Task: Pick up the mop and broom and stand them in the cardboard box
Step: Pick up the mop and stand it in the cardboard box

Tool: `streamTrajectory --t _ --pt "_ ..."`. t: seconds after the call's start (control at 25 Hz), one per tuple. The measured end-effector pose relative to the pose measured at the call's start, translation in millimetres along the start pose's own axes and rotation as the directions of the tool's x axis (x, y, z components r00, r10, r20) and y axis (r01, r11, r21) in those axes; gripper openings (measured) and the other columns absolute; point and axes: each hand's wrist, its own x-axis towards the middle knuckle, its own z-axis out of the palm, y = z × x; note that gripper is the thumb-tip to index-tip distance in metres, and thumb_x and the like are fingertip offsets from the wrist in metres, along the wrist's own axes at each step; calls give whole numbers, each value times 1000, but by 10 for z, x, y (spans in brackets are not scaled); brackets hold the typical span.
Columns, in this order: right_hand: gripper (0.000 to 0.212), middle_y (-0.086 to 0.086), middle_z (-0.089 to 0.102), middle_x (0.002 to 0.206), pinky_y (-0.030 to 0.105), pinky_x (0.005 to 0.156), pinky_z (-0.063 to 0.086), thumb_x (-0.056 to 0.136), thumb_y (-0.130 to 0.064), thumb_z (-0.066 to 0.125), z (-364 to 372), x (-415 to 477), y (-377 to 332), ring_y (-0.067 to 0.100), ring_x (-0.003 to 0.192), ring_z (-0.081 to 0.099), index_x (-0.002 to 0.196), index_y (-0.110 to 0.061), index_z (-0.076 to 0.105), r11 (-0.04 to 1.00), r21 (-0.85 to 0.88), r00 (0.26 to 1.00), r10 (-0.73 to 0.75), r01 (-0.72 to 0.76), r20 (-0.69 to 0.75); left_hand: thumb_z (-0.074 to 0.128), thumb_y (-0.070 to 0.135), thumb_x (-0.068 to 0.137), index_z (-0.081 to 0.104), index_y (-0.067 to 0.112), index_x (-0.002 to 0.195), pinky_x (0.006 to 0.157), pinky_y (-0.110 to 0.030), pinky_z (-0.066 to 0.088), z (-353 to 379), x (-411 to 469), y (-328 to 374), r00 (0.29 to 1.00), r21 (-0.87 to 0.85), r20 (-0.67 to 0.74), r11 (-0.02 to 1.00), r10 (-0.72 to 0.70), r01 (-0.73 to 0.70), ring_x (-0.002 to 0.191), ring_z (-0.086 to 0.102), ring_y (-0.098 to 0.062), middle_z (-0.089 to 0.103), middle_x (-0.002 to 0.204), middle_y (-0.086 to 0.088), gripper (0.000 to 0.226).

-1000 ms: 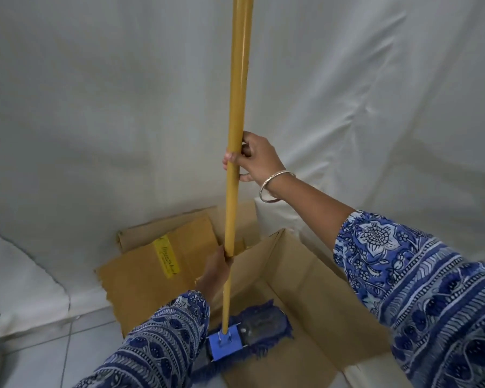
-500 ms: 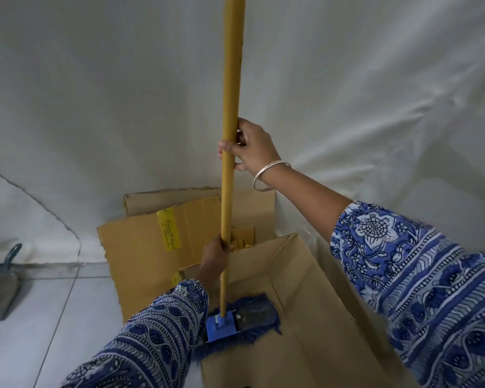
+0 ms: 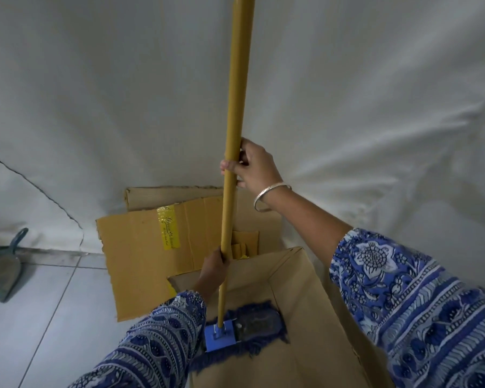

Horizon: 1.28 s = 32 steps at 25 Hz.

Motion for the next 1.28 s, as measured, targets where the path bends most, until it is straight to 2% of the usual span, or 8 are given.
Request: streamTrajectory --t 0.12,0.28,0.4,0.52,0.68,0.88,1.12,1.28 --pt "15 24 68 105 49 86 56 84 -11 62 -36 208 122 33 93 70 93 -13 51 1000 26 1000 13 -13 -4 45 8 95 49 0 122 78 -28 41 30 162 34 1000 -6 -6 1000 0 0 89 50 -19 52 91 -4 29" --pt "16 25 66 104 49 82 57 83 -9 62 -45 469 144 34 97 69 93 -12 51 992 98 994 70 -78 85 45 8 94 53 -3 118 68 -25 43 -26 369 60 999 -21 -31 999 -25 25 87 50 -18 51 77 3 28" --pt "17 16 64 97 50 83 57 83 -9 63 9 580 148 33 98 68 96 -12 51 989 117 992 81 -92 98 45 8 94 54 -3 119 76 -28 45 -51 466 31 998 -13 -56 999 -36 35 88 53 -21 56 94 -10 28" --pt "15 19 66 101 49 86 56 84 -13 62 43 629 152 31 102 66 96 -10 53 987 121 991 98 -110 96 45 10 95 52 -3 120 89 -37 49 -65 498 28 996 -30 -65 998 -54 52 105 59 -32 62 114 -21 30" --pt "15 22 67 112 51 90 53 84 -15 62 55 679 148 32 108 63 97 -9 57 985 93 985 135 -145 106 46 13 95 51 -3 123 92 -34 48 -99 523 47 997 -26 -45 997 -68 67 113 57 -32 59 122 -21 33" --pt "24 24 63 117 53 90 53 83 -12 62 88 747 140 34 109 61 106 -3 59 986 49 982 156 -162 109 45 15 95 51 -2 122 88 -31 48 -105 571 56 995 -33 -51 995 -91 89 94 56 -24 60 119 -19 32" --pt "34 23 62 118 51 93 52 83 -15 63 121 764 154 35 110 61 113 -2 55 987 12 983 160 -162 90 44 20 96 49 -1 123 85 -29 47 -139 532 96 993 -46 -71 994 -99 96 90 52 -18 56 103 -9 35" --pt "45 15 59 114 45 99 48 81 -20 66 183 733 93 32 111 58 120 -4 49 984 -37 981 176 -174 76 46 23 95 43 0 127 80 -30 45 -280 442 145 991 -39 -103 996 -89 85 91 50 -19 54 106 -10 39"
